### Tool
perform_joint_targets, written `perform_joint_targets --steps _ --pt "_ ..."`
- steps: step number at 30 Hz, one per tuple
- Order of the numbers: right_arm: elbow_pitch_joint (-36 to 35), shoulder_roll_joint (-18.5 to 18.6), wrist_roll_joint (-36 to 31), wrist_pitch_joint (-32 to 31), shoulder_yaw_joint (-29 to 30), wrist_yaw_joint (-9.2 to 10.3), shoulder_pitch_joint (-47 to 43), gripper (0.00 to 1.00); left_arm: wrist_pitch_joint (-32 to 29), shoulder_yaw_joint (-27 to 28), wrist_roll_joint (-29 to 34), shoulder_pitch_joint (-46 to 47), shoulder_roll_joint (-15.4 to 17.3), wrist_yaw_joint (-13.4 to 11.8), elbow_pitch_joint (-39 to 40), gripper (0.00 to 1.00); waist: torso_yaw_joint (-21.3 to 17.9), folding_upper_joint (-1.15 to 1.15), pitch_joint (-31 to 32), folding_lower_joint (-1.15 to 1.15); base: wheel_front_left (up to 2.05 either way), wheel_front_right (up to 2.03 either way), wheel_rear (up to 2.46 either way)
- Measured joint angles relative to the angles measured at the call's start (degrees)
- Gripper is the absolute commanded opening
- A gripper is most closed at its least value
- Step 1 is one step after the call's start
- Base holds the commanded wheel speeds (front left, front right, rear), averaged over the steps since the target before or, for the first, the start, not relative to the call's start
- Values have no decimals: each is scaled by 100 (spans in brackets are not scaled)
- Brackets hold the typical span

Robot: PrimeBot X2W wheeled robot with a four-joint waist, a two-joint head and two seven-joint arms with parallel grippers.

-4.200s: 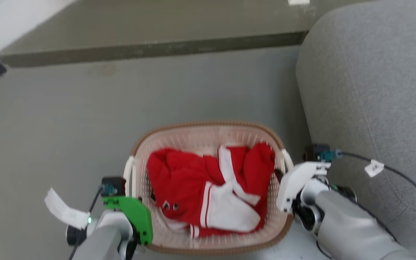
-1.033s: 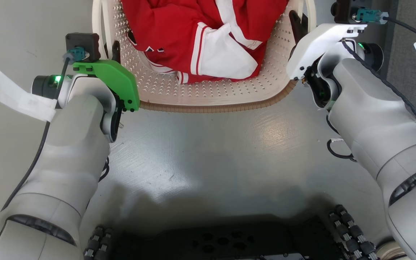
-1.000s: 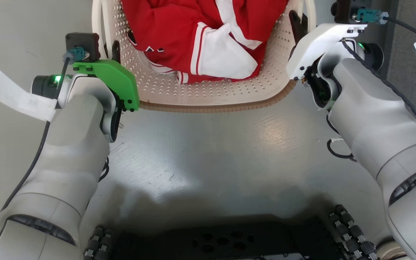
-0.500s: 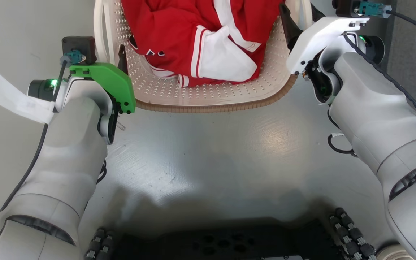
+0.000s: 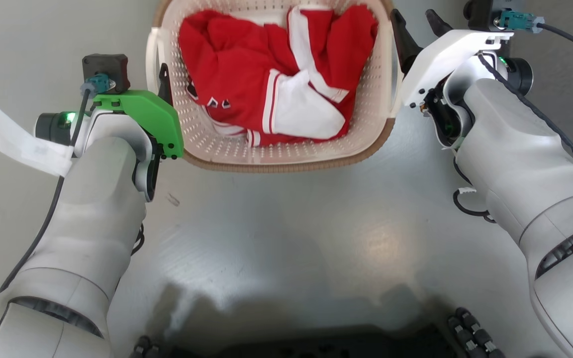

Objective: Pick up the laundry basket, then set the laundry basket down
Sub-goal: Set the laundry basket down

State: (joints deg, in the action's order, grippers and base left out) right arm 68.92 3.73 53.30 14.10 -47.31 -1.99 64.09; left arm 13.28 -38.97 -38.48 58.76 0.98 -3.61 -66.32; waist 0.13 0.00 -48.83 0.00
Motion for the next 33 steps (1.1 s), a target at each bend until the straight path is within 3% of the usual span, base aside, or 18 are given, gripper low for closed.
perform_joint_targets --steps 6,15,24,33 --pt "-15 2 -44 25 55 -2 -38 100 66 21 0 -8 1 59 16 100 -26 0 406 0 0 0 0" --pt "-569 168 -222 32 397 10 -290 100 115 146 0 -310 5 111 167 100 -50 0 1048 0 0 0 0" --pt "-1150 244 -580 33 687 59 -918 100 114 553 160 -681 186 54 1232 100 -51 0 1705 0 0 0 0" --pt "-1833 313 -980 32 1114 169 -1788 100 115 990 510 -1658 222 -14 2265 100 -24 0 2438 0 0 0 0"
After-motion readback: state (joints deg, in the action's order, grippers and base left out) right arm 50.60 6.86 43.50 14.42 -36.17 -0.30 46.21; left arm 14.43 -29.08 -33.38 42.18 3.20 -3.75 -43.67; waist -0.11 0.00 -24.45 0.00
